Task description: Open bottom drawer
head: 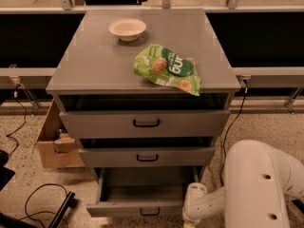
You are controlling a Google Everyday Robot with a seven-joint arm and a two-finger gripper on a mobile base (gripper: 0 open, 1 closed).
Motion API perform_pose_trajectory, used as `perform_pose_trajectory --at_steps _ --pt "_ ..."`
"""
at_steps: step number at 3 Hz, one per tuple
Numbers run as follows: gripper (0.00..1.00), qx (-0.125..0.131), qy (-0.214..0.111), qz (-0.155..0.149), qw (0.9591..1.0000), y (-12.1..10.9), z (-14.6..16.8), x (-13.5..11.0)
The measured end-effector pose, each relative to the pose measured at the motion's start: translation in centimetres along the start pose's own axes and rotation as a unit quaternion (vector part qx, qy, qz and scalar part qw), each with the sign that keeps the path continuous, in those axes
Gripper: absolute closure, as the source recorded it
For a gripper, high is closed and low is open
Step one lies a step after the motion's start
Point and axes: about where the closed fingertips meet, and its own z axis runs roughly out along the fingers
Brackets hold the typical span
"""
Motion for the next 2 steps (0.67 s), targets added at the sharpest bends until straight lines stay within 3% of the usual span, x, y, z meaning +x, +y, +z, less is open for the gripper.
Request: perform_pose_trajectory --at_steps 1,2 --pt "0.42 -0.037 -0.011 -0.009 0.9992 5.97 -0.02 -0.54" --pt "0.64 -0.037 -0.011 -0.009 0.9992 5.96 -0.15 -0.54"
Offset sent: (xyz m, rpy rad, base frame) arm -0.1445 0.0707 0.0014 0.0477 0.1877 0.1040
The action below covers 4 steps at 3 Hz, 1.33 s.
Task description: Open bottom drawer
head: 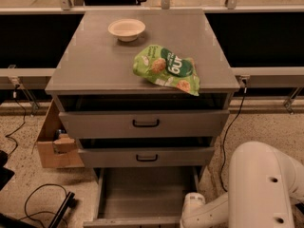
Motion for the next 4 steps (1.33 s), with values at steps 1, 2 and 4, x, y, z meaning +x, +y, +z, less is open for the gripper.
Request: perform_pose_trajectory --at_steps 1,2,4 --pt "0.87 0.0 0.0 0.0 1.0 0.0 -0.5 0.0" --pt "1.0 0.0 0.0 0.0 1.0 0.0 -0.5 0.0" --pt "1.0 0.0 0.007 -0.001 1.0 1.3 -1.0 0.0"
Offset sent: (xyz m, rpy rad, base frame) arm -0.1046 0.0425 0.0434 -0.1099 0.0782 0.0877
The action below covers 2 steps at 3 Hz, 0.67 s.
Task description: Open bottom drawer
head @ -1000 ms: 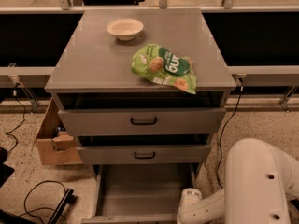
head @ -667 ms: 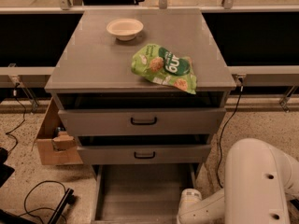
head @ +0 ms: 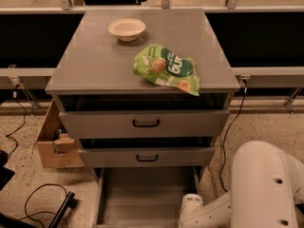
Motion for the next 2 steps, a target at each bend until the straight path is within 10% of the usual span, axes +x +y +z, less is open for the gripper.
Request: perform_pose_trajectory --at_steps 2 --pt "1.0 0.001 0.003 0.0 1.0 0.52 -0.38 0.01"
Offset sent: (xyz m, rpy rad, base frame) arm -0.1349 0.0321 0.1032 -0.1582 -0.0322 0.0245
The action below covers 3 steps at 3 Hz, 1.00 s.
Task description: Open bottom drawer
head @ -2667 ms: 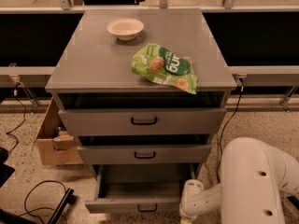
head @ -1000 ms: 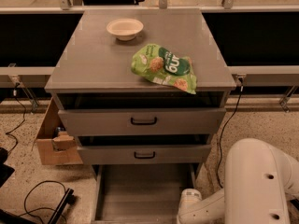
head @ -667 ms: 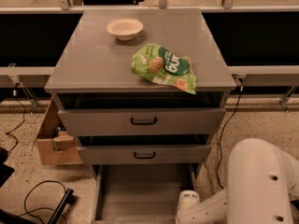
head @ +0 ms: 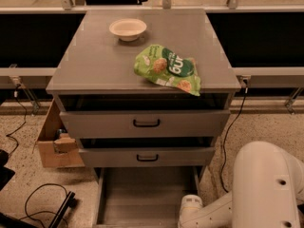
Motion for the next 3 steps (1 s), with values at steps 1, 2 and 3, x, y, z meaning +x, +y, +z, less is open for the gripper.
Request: perform_pose_trajectory --at_steps 1,2,3 --pt "0.81 0.0 0.0 0.0 1.0 -0.15 0.0 -0.05" --pt "0.59 0.0 0.0 0.0 1.0 -0.23 0.0 -0.07" --pt "0.35 0.0 0.0 0.0 1.0 -0.33 -0.01 -0.1"
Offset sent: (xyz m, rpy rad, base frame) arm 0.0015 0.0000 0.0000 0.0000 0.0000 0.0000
